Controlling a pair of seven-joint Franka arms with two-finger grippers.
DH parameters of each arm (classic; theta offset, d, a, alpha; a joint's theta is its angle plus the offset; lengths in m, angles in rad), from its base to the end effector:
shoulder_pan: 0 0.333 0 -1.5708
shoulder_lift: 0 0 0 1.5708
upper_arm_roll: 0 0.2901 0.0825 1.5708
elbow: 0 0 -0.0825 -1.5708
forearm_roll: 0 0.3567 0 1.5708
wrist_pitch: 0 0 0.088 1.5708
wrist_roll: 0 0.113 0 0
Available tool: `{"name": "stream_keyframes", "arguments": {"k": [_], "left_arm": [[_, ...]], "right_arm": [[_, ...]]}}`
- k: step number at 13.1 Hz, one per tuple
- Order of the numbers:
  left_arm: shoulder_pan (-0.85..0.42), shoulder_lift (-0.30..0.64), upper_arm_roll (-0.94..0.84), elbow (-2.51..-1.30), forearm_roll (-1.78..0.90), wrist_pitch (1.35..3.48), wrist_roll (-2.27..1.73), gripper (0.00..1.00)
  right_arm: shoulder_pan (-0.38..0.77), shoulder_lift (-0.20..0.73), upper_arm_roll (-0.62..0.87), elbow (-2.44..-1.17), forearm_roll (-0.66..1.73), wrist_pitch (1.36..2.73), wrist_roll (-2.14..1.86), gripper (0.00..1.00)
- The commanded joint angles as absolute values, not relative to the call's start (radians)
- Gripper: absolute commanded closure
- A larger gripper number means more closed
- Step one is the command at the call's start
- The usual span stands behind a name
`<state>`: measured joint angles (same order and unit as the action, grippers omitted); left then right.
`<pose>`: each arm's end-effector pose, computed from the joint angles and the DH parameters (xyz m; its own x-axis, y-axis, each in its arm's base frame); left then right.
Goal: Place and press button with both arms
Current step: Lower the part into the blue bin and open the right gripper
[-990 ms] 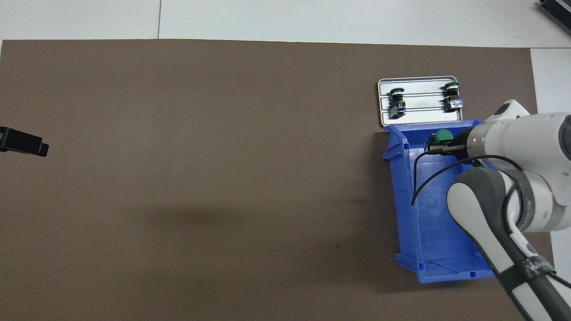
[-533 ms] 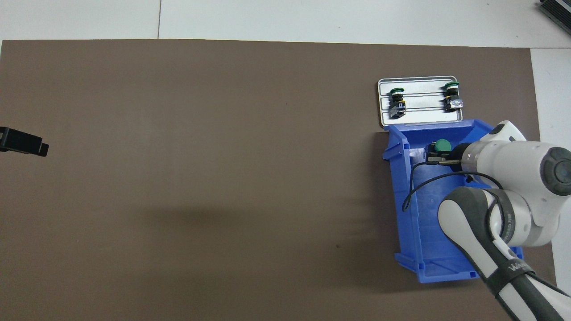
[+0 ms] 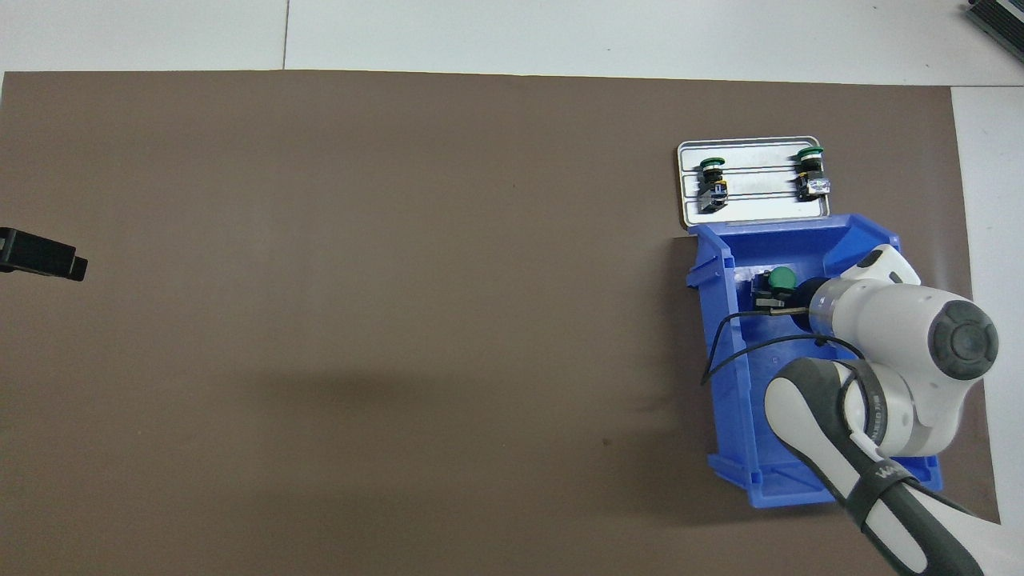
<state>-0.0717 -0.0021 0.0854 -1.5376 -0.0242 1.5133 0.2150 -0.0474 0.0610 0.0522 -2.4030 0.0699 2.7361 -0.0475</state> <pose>0.5209 0.0043 0.6034 0.9794 -0.2012 -0.0165 -0.2007 -0.9792 0.0285 0.5030 -0.0001 0.3061 0.9630 -0.0131 0.2692 -0.0040 -0.9994 -0.0342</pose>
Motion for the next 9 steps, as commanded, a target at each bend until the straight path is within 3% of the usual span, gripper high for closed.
{"name": "stream_keyframes", "arguments": {"k": [1, 3, 5, 9], "left_arm": [[-0.061, -0.031, 0.078, -1.569, -0.009, 1.519, 0.227, 0.0], [-0.061, -0.031, 0.078, -1.569, -0.009, 1.519, 0.227, 0.0], [-0.061, -0.031, 0.078, -1.569, -0.009, 1.519, 0.227, 0.0], [-0.061, -0.031, 0.078, -1.569, -0.009, 1.519, 0.227, 0.0]], "right_arm": [[-0.058, 0.061, 0.061, -2.427, 0.095, 2.783, -0.067, 1.0], [-0.058, 0.061, 0.061, -2.428, 0.095, 2.783, -0.067, 0.95], [-0.052, 0.061, 0.061, -2.428, 0.095, 2.783, -0.066, 0.69], [-0.044, 0.061, 0.063, -2.427, 0.094, 2.781, -0.022, 0.32]]}}
